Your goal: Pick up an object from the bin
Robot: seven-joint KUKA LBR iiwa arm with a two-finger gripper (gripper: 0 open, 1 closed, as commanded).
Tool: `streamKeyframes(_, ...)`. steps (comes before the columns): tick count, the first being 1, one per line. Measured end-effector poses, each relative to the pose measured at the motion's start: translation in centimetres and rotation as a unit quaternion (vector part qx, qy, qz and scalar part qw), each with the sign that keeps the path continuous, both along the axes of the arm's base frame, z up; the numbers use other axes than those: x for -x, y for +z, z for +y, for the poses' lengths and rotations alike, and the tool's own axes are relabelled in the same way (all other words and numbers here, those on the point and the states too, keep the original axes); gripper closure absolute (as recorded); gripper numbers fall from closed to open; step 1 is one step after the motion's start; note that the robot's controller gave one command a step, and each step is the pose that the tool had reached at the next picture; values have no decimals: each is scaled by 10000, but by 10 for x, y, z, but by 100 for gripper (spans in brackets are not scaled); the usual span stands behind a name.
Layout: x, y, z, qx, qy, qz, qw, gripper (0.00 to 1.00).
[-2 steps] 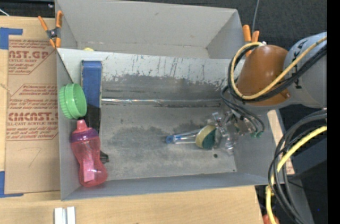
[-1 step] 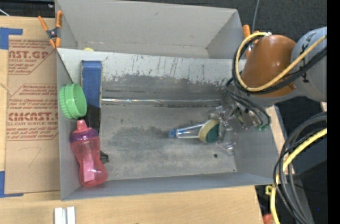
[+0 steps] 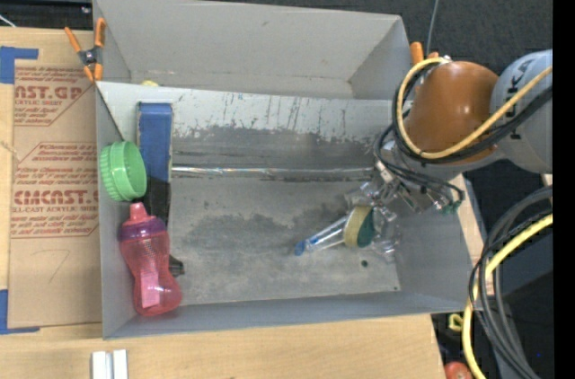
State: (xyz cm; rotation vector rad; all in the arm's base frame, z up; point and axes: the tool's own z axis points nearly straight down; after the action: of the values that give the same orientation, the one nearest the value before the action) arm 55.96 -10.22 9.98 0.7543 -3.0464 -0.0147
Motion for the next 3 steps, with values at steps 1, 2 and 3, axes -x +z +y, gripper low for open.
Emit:
streamKeyframes(1,6,-25,2,2,-1092,-26,9940,100)
streamKeyframes(2,5,-28,-4,-4,114,-4,9999,100)
streamKeyframes(3,7,6,-1,-21,64,42,10000,100)
